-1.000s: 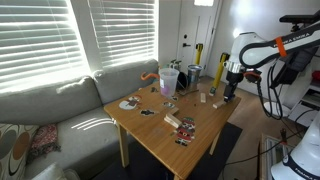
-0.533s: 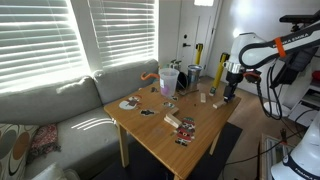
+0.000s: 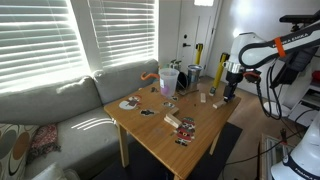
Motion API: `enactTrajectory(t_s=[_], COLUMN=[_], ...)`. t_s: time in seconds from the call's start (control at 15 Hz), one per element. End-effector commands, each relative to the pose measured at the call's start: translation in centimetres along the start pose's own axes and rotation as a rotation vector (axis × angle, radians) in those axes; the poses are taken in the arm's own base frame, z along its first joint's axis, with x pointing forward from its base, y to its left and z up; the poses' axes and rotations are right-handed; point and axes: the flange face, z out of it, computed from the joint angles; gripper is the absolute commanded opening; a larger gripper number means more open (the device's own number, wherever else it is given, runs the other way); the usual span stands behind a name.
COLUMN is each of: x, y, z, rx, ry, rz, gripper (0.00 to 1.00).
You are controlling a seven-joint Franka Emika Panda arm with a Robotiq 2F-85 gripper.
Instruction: Pick up the wooden block with the toy blue car on it and put it on the left wooden block, pick up the wooden block with the toy black car on it and put it on the top right wooden block
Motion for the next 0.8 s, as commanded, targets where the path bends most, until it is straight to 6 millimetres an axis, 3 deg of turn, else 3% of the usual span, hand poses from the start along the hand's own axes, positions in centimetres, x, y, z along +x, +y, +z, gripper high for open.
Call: enactTrajectory(t_s=[0.0,0.53,0.67,0.73], x=[0.40,0.51,0.49,0.48], y=[0.16,0.22,0.27,0.28], z=[-0.06,-0.20,-0.36,-0.40], rx=[0.002,0.002,0.004,0.004], ry=[0.002,0.002,0.003,0.004], rz=[0.000,-0.001,0.004,0.004], gripper=[0.89,0.78,0.62,0.62])
